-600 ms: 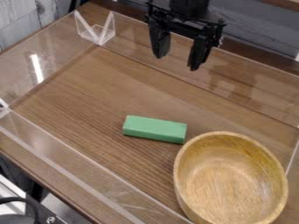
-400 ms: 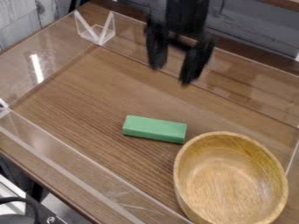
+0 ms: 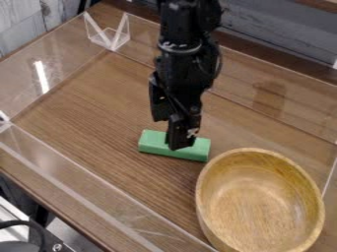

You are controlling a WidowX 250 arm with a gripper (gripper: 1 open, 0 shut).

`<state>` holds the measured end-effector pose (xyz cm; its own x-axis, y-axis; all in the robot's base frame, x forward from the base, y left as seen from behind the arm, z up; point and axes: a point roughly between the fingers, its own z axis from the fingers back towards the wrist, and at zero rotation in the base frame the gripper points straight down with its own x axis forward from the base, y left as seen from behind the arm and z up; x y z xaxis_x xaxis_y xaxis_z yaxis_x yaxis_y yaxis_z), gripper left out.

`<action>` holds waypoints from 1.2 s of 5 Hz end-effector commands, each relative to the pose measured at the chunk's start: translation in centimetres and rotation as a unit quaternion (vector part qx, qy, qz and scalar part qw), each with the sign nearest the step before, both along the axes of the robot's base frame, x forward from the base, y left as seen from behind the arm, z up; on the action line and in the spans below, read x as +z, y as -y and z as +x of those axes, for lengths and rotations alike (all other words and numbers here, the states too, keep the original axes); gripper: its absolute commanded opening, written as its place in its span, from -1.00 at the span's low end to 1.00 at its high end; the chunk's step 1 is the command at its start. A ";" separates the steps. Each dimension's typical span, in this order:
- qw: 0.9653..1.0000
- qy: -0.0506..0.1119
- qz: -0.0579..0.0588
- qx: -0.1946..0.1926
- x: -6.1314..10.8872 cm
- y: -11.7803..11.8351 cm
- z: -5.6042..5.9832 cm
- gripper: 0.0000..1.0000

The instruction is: Put the green block in the brown bowl

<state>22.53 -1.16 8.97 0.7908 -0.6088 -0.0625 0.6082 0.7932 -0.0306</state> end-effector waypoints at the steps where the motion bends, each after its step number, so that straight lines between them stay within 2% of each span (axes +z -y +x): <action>1: 0.999 0.037 0.002 -0.023 0.1 -0.1 0.0 1.00; 2: 0.998 0.057 0.004 -0.036 -0.7 -0.2 -0.4 1.00; 3: 0.997 0.065 0.001 -0.048 -1.3 -0.3 -0.4 1.00; 6: 0.994 0.076 -0.010 -0.074 -3.1 -1.1 0.1 1.00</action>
